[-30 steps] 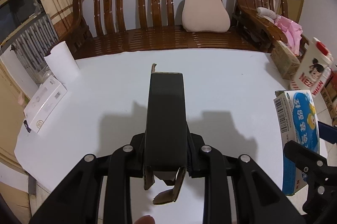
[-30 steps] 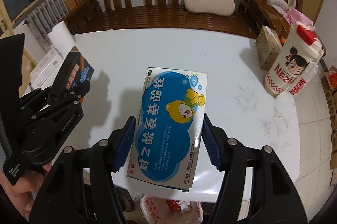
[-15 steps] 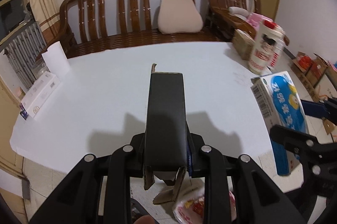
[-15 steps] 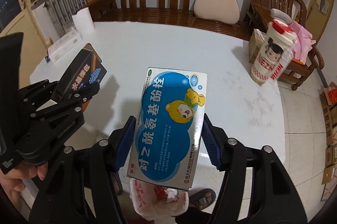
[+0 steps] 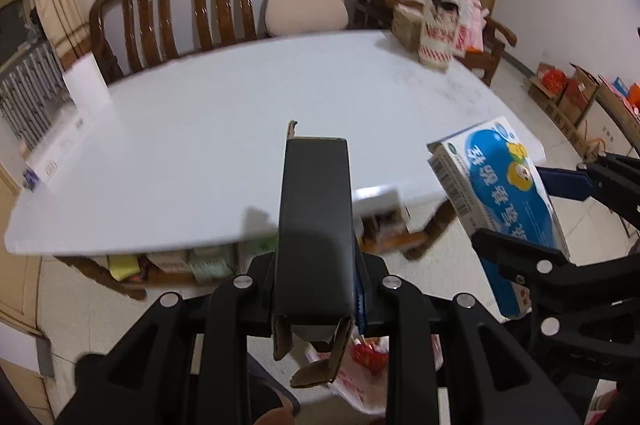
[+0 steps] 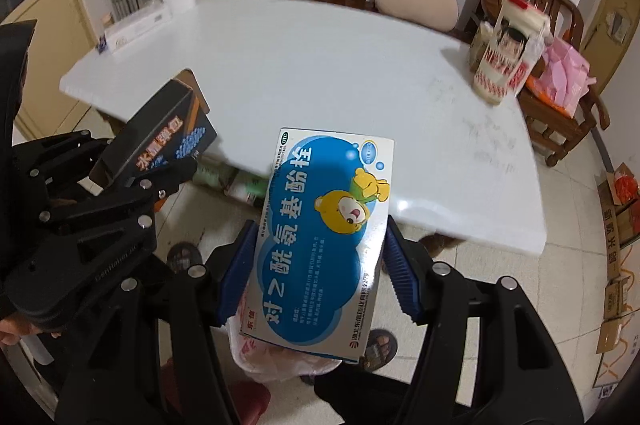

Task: Collect trash
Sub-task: 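Lift both boxes and carry them down toward the floor bag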

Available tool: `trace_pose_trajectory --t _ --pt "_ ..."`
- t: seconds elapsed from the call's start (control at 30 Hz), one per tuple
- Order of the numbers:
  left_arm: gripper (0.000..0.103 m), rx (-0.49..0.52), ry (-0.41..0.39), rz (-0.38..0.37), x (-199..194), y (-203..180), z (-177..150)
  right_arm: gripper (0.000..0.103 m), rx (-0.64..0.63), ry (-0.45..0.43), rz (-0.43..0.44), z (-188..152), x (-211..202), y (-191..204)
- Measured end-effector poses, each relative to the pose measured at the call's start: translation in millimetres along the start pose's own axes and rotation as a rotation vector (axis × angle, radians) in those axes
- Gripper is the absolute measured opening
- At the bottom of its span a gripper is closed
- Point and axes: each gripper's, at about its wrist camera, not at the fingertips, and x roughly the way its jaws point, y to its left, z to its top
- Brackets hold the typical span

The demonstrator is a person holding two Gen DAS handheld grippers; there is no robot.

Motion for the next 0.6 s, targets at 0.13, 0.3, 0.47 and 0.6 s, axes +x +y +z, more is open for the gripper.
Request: trace_pose_trajectory --t 0.13,0.3,0.47,0.6 --pt "0.026 0.001 0.042 -0.009 12.5 -8.6 -29.4 0.06 0.001 0.027 -0.007 -26.7 12.7 3.3" --pt "0.026 0.01 0.088 -0.009 30.0 -17.9 -61.5 0.06 -0.007 0.077 -0.009 -62.3 34.7 8.3" --pt "0.026 0.016 0.147 -0.017 53.0 -23.5 -87.4 0.06 0.0 0.122 -0.008 -87.6 55.2 8.4" --pt "0.026 0.011 0.214 -0.043 77.7 -29.0 -106.6 0.06 -0.005 0.166 -0.004 -101.7 74.8 8.2"
